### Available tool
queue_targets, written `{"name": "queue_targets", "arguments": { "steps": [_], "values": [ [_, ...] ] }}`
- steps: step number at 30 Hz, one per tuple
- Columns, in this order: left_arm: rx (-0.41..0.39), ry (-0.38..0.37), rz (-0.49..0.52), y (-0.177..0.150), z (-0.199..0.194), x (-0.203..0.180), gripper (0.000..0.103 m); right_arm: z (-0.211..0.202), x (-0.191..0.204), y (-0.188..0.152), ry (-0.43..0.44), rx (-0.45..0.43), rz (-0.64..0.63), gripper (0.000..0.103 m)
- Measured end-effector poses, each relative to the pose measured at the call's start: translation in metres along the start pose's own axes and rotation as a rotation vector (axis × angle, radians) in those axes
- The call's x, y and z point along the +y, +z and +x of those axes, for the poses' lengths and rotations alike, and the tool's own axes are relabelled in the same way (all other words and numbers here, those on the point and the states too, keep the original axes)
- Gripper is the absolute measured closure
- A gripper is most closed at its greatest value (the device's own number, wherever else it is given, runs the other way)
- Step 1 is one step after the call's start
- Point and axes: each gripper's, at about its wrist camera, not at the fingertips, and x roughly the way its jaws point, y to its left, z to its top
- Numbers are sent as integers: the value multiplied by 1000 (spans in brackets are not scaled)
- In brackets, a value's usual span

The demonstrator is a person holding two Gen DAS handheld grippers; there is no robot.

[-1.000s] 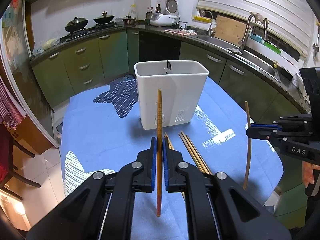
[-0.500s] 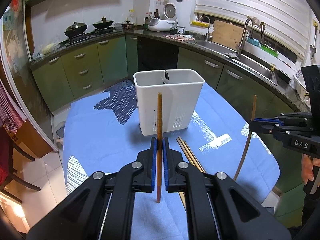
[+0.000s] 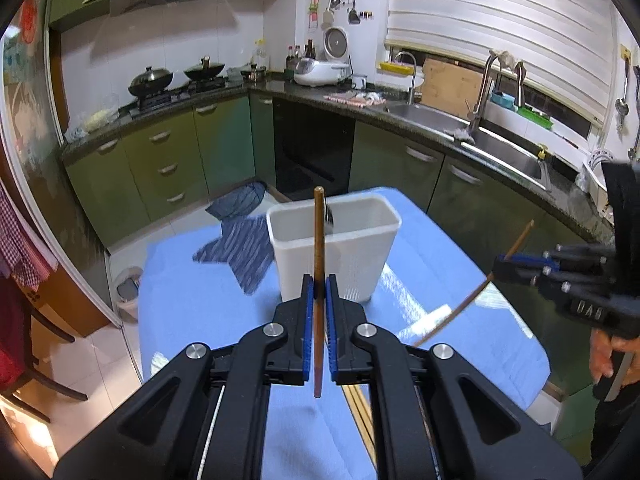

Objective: Organize utensils
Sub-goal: 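Carry the chopsticks over the caddy and open the left gripper to drop its chopstick in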

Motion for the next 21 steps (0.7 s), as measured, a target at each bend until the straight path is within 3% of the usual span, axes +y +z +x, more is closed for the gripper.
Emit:
{"name": "queue_targets", "arguments": {
  "steps": [14, 17, 21],
  "values": [
    [-248, 68, -19, 106, -35, -4, 97, -5, -21, -2, -11, 4, 26, 97],
    [-257, 75, -36, 114, -21, -3, 97, -6, -25, -4, -13, 7, 29, 97],
    [-209, 90, -61, 114, 15, 3, 97, -11, -29, -4, -19, 3, 34, 97]
  ]
}}
